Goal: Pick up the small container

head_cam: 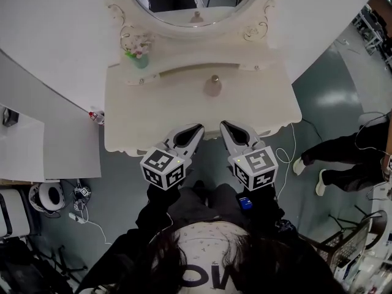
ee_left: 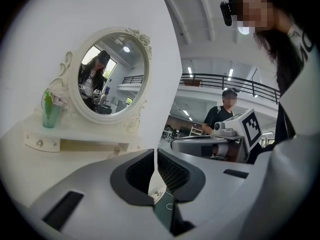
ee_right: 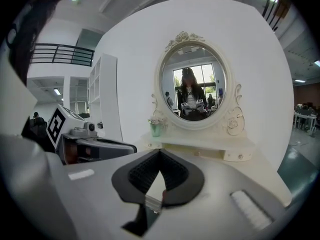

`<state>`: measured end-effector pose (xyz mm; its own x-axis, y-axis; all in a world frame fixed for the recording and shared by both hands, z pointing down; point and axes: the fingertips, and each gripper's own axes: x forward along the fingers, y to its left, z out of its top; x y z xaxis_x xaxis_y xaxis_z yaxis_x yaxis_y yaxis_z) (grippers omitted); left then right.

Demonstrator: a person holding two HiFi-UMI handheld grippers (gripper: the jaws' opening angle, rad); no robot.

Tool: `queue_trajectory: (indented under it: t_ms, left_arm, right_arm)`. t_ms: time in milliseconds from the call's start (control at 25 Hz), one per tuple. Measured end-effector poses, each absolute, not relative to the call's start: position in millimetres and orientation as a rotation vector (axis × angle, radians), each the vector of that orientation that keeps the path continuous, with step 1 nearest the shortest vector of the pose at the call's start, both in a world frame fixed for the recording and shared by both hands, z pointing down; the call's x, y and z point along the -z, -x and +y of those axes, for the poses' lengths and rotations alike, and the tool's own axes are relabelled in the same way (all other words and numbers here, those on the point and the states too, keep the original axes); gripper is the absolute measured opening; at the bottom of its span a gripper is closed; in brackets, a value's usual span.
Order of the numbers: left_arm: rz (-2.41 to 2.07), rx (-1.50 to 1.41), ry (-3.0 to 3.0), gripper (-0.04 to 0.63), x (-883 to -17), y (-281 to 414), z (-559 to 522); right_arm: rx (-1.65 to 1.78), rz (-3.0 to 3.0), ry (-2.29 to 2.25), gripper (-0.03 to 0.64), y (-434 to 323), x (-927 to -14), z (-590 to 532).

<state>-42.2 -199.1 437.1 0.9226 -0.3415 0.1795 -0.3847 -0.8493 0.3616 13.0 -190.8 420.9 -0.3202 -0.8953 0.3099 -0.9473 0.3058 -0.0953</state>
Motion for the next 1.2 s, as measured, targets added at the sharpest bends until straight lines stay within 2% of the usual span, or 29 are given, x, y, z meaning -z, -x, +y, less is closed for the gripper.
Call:
queue_trajectory:
  t_ms: [480, 1200]
  left_arm:
    - [-0.643, -0.121, -2.661, 0.000, -437, 29, -238]
    - [-0.929, -0.193, -2.541, 0.000, -458, -16, -299]
  right_arm:
    - [-0.349, -2.411, -1.665, 0.009, -51, -413, -233]
    - [-0.322, -2.490, -1.298, 0.009, -81, -456, -329]
